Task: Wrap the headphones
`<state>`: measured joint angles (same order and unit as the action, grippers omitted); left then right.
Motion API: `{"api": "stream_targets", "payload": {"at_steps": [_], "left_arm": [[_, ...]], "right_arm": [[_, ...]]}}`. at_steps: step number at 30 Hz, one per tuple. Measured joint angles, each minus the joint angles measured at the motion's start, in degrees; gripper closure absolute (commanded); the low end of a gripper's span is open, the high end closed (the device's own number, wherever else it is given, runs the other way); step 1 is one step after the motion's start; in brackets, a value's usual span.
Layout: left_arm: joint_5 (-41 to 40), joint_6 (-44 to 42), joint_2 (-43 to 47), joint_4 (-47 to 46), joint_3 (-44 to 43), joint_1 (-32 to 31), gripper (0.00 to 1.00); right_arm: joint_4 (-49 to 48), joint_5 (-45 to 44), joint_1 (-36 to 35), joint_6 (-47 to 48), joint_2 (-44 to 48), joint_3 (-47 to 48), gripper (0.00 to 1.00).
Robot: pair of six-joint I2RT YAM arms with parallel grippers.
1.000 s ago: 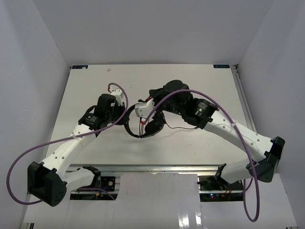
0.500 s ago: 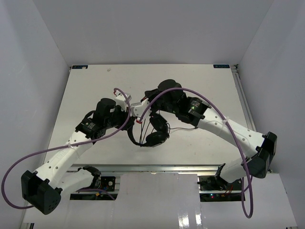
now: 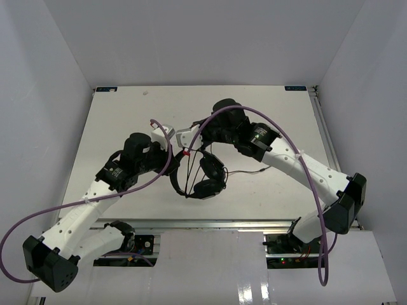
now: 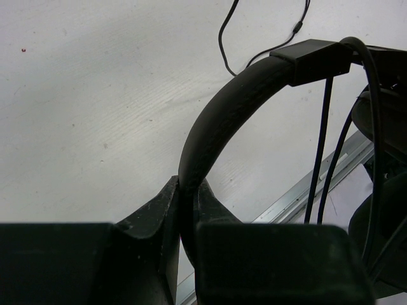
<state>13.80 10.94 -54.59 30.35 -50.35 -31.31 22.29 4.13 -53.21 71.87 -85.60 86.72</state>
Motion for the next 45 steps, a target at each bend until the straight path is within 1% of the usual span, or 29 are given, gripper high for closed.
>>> {"api": "stream_targets", "payload": {"at_steps": [7, 12, 16, 24, 31, 45], "left_arm": [[0.0, 0.0, 1.9, 0.0, -0.4, 0.0, 1.0], [0.0, 0.0, 2.9, 0.4, -0.6, 0.0, 1.0], [0.1, -0.2, 2.9, 1.6, -2.5, 0.0, 1.0], [1.4, -0.2, 3.4, 2.9, -4.9, 0.0, 1.0], [2.7, 1.3, 3.7, 4.4, -6.1, 0.0, 1.0], [4.4, 3.8, 3.5, 5.7, -12.6, 0.0, 1.0]], "right_arm": [[4.2, 6.7, 5.3, -3.6, -0.4, 2.2, 0.92], [5.5, 10.2, 7.1, -5.0, -0.4, 2.0, 0.92], [6.3, 12.4, 8.8, -5.8, -0.4, 1.9, 0.92], [6.4, 16.6, 11.2, -7.9, -0.6, 1.9, 0.92], [6.4, 21.2, 12.5, -11.0, -3.2, 1.9, 0.92], [5.3, 34.0, 15.7, -22.0, -5.2, 2.3, 0.92]]}}
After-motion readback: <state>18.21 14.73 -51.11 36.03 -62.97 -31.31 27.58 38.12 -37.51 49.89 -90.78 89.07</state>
